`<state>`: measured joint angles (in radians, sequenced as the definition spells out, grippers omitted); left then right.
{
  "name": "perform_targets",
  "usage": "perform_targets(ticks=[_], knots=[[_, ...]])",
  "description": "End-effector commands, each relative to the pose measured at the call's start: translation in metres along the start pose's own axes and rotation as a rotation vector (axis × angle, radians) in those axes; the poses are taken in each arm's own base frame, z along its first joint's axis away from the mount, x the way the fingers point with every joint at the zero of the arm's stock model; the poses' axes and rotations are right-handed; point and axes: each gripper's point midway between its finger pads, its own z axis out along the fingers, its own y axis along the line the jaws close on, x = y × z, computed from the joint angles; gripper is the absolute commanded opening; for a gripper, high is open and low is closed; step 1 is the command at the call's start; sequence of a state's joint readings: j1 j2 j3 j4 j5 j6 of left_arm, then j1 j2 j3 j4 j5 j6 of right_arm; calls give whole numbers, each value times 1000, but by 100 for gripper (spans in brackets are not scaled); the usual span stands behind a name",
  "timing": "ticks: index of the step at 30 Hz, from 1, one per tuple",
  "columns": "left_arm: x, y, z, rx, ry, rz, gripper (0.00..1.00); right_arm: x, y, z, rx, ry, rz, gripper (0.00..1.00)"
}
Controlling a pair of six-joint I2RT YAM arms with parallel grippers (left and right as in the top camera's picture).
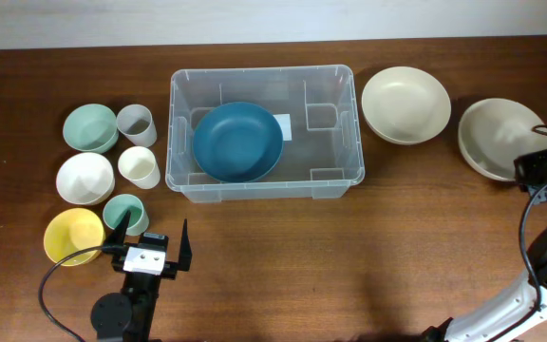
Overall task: Pack container
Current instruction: 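Grip the cream bowl rim with the right gripper and lift, then carry the cream bowl over the container with the right gripper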
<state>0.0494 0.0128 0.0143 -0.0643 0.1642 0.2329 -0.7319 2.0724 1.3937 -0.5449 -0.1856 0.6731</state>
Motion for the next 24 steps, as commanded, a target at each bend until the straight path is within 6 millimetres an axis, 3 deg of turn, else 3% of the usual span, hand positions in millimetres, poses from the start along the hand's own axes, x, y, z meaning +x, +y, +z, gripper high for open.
perform_targets(ticks=[1,6,10,13,15,18,21,24], knots=[[2,2,0,-9,3,7,100,-36,-15,-23,-7,-48,47,4],[2,2,0,-9,3,7,100,-63,-2,-62,-137,-47,36,4],[2,2,0,-9,3,7,100,-73,43,-115,-426,0,4,4],[2,2,0,-9,3,7,100,-65,75,-159,-593,47,-43,4],[2,2,0,-9,3,7,100,-48,98,-189,-675,77,-113,4],[2,2,0,-9,3,7,100,-5,130,-225,-744,122,-247,4],[2,2,0,-9,3,7,100,51,162,-250,-777,164,-409,4],[2,2,0,-9,3,7,100,126,198,-271,-824,242,-587,4]])
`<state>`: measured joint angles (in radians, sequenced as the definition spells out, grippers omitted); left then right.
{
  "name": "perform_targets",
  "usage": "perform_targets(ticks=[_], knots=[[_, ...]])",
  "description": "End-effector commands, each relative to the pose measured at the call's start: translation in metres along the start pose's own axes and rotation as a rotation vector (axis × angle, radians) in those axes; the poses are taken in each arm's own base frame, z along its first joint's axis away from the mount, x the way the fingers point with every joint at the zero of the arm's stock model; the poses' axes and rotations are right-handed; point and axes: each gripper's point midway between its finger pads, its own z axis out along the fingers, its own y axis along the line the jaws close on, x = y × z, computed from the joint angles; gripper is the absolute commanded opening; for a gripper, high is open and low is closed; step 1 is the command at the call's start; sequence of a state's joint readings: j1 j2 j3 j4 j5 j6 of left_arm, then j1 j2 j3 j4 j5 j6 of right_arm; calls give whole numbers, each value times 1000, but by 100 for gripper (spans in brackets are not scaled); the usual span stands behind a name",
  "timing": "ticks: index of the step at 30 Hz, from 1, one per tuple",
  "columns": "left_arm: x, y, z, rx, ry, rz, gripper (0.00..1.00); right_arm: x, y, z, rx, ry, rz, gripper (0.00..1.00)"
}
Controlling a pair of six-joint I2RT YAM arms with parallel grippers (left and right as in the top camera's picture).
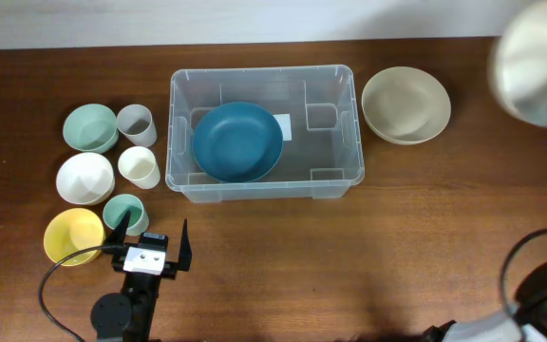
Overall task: Pack container
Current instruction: 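Carry the cream bowl over the container with the right gripper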
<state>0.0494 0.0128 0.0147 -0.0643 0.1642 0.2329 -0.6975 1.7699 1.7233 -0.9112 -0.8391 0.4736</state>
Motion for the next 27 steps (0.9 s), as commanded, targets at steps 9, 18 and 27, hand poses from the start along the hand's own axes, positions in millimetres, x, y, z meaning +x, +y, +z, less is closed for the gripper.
perform_targets(ticks=[9,18,27], knots=[[2,2,0,-9,3,7,100,217,135,125,95,296,-514,4],[2,2,0,-9,3,7,100,324,149,199,86,420,-569,4],[2,2,0,-9,3,7,100,372,100,258,183,531,-542,4]])
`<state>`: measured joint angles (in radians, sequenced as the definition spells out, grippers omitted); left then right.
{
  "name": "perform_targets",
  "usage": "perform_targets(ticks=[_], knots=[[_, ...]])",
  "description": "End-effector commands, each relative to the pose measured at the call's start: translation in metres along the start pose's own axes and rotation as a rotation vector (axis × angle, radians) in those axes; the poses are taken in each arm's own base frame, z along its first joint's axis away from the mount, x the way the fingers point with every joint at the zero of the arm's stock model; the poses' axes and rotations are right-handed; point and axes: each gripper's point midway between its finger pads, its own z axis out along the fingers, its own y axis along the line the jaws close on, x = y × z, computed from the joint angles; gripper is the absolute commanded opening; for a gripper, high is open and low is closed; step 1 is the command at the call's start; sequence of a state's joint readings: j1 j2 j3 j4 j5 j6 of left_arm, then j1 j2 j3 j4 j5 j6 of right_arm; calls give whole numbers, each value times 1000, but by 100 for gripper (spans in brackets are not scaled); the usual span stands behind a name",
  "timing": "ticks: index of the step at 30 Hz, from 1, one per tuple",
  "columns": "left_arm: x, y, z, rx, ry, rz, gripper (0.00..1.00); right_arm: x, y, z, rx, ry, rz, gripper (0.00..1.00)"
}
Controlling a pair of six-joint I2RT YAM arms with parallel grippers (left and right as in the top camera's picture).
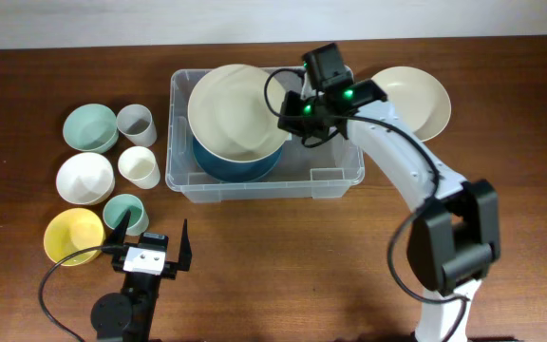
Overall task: Pack container
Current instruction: 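Carry the cream bowl over the container with the right gripper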
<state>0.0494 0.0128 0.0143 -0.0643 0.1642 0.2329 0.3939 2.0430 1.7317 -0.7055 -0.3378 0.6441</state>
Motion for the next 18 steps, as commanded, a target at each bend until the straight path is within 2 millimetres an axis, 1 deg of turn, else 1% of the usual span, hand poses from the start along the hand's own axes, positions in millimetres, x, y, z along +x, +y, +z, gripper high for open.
perform_targets(ticks=[1,12,15,18], knots=[[2,2,0,-9,3,7,100,4,-1,19,12,15,12,4],[2,2,0,-9,3,7,100,17,-13,45,47,65,22,4],[2,2,0,-9,3,7,100,22,-13,52,48,80,17,4],[2,2,0,-9,3,7,100,25,-12,54,52,83,13,4]])
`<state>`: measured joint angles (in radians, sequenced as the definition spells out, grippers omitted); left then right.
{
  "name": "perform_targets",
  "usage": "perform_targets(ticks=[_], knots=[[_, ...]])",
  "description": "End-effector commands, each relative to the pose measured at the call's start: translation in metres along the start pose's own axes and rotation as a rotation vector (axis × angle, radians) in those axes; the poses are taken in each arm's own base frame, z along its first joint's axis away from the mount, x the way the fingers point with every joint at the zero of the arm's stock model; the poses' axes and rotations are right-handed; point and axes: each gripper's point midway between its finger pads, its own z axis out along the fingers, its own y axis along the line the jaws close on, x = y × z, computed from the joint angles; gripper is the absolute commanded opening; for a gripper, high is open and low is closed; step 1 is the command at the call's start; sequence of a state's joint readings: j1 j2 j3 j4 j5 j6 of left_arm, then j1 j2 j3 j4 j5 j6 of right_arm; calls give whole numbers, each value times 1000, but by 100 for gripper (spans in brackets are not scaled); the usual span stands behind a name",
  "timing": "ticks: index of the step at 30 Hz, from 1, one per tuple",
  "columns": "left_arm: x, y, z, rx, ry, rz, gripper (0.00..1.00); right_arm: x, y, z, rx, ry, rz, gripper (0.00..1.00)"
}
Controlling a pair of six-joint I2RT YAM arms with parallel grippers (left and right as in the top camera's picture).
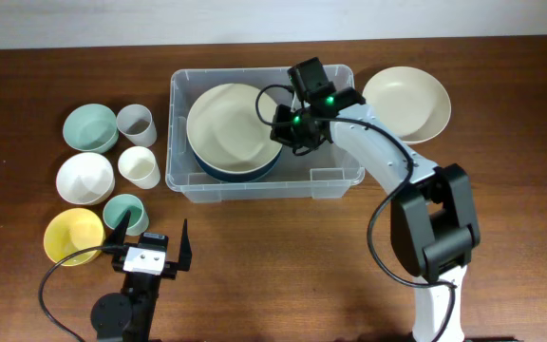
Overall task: Pack container
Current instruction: 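Carry the cream bowl over the container with the right gripper, then lower the cream bowl onto the blue bowl and release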
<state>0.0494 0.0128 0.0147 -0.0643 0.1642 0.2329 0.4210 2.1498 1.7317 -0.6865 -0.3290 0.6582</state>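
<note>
A clear plastic container stands at the table's back centre. Inside it a dark blue bowl lies at the left, with a cream bowl nested in it. My right gripper is down in the container at that cream bowl's right rim and looks shut on it. A second cream bowl rests on the table right of the container. My left gripper stands open near the front left, holding nothing.
Left of the container sit a green bowl, a grey cup, a white cup, a white bowl, a teal cup and a yellow bowl. The teal cup is right beside the left gripper's finger.
The cream bowl has gone from hanging over the container's left half to lying lower, nested in the blue bowl. The right gripper has come down with it. The left arm is unmoved.
The right gripper was first at a cream bowl at the far right of the table. Then that bowl was lifted at the upper right edge of view. Later it hung over the container, and now it lies in the blue bowl. The left arm stayed put.
</note>
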Motion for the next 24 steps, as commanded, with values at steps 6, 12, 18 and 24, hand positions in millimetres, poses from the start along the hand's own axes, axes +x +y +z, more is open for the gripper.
perform_targets(ticks=[6,12,18,24], knots=[[2,2,0,-9,3,7,100,7,7,9,2,10,-12,6],[2,2,0,-9,3,7,100,6,6,9,7,6,-12,14],[2,2,0,-9,3,7,100,6,6,9,7,6,-12,19],[2,2,0,-9,3,7,100,6,6,9,7,8,-11,28]])
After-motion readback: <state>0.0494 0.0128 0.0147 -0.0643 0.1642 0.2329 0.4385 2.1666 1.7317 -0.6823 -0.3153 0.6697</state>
